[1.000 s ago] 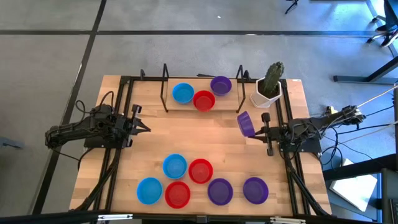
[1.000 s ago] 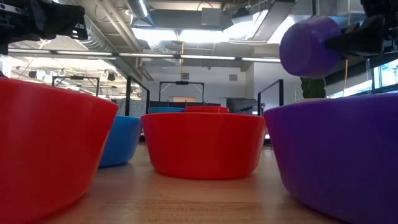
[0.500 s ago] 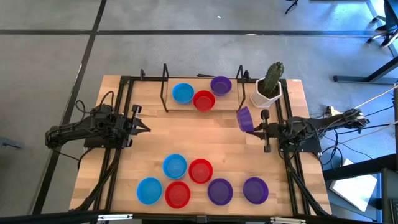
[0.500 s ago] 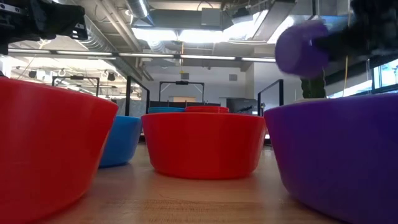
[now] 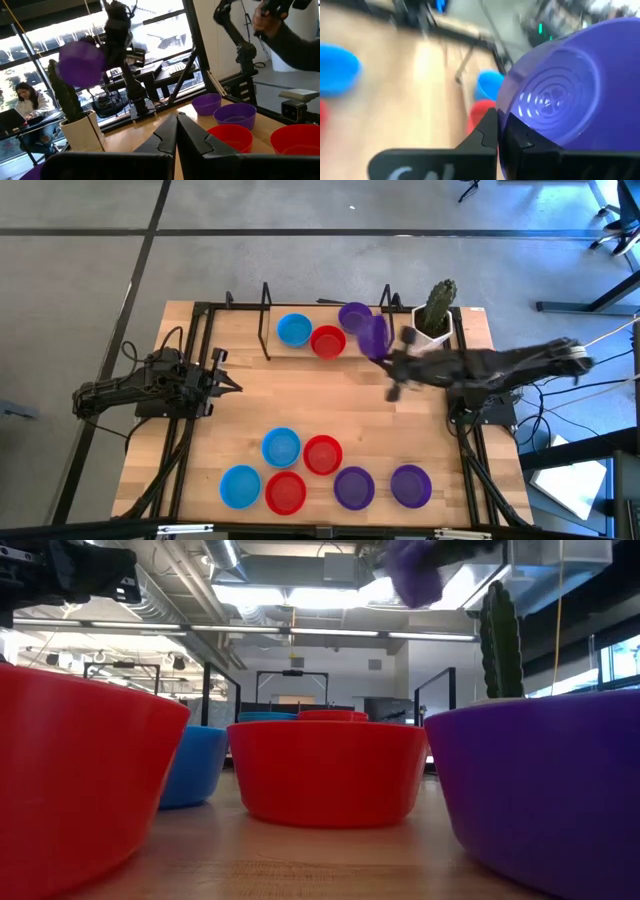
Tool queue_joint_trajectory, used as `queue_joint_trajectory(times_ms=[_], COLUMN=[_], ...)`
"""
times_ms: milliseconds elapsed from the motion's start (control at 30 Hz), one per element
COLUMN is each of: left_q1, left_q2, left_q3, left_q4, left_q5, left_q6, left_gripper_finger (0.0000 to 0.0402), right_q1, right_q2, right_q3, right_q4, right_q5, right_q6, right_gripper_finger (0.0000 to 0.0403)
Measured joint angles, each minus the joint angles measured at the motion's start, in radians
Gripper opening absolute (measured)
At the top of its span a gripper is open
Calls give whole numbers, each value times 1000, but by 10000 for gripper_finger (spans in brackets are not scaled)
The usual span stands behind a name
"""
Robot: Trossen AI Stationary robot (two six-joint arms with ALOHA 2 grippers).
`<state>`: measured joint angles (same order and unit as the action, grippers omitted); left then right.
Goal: Pick & Place Mini bowls
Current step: Stack the purple bowl on the purple bowl on the shelf
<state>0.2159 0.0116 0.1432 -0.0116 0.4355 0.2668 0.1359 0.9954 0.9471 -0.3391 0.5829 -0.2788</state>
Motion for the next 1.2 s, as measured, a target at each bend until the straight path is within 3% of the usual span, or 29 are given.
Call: queue_joint_trajectory(times_ms=[200,333,467,767,1200], left_q1=[0,0,0,0,0], left_q2=[0,0,0,0,0], left_q3=[0,0,0,0,0], left_q4=[0,0,0,0,0], left_q5=[0,0,0,0,0], left_q6=[5,7,8,9,9], left_gripper_finger=[5,8,6,4,7], right_q1=[-185,-324,-456,-632,-664], right_q2=[365,578,729,901,974], right_q3=[472,729,882,929,929], right_q4=[-452,-685,-824,-867,-873], right_q5=[-16,-140,-267,-374,-386], right_q6=[1,-22,-69,-208,-230], right_gripper_finger=[3,3,3,3,3])
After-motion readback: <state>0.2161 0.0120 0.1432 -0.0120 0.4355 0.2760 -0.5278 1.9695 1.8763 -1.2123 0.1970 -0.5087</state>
